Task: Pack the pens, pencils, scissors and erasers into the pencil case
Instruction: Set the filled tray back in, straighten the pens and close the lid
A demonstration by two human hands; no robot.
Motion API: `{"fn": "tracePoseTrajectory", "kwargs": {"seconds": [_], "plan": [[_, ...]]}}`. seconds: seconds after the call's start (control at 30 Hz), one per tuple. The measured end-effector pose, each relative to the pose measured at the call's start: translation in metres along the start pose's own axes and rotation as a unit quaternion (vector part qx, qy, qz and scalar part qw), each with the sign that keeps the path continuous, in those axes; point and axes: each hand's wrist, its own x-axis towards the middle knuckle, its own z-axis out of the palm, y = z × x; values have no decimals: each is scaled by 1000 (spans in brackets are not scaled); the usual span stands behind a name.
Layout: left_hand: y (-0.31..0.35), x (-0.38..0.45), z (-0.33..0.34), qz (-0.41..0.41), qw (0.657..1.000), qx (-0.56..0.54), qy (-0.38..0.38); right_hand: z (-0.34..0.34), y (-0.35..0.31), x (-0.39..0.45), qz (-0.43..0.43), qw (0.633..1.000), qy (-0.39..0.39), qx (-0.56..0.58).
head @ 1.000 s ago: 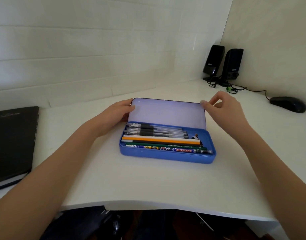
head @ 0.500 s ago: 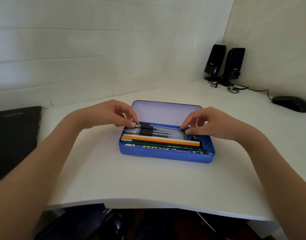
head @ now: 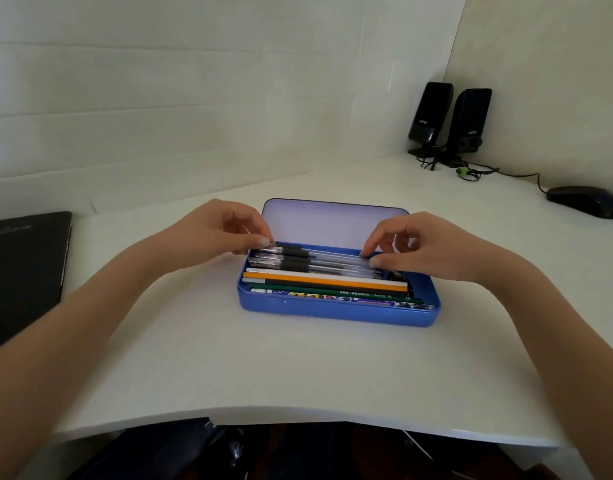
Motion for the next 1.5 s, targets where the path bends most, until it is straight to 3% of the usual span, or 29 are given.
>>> {"fn": "tracePoseTrajectory", "kwargs": {"seconds": [0.33, 0.67, 1.0, 1.17, 1.5], "plan": [[0, 0, 7, 24, 999, -26, 15, 3, -1, 1, 32, 999, 18, -27], [4, -5, 10, 23, 999, 35, 30, 4, -12, -2, 69, 996, 25, -47], [2, -4, 8, 19, 998, 25, 56, 3, -13, -4, 62, 992, 61, -93], [0, -3, 10, 26, 997, 21, 65, -3, -14, -5, 85, 993, -4, -76], [2, -4, 9, 23, 997, 26, 69, -3, -21, -5, 112, 992, -14, -61]]}}
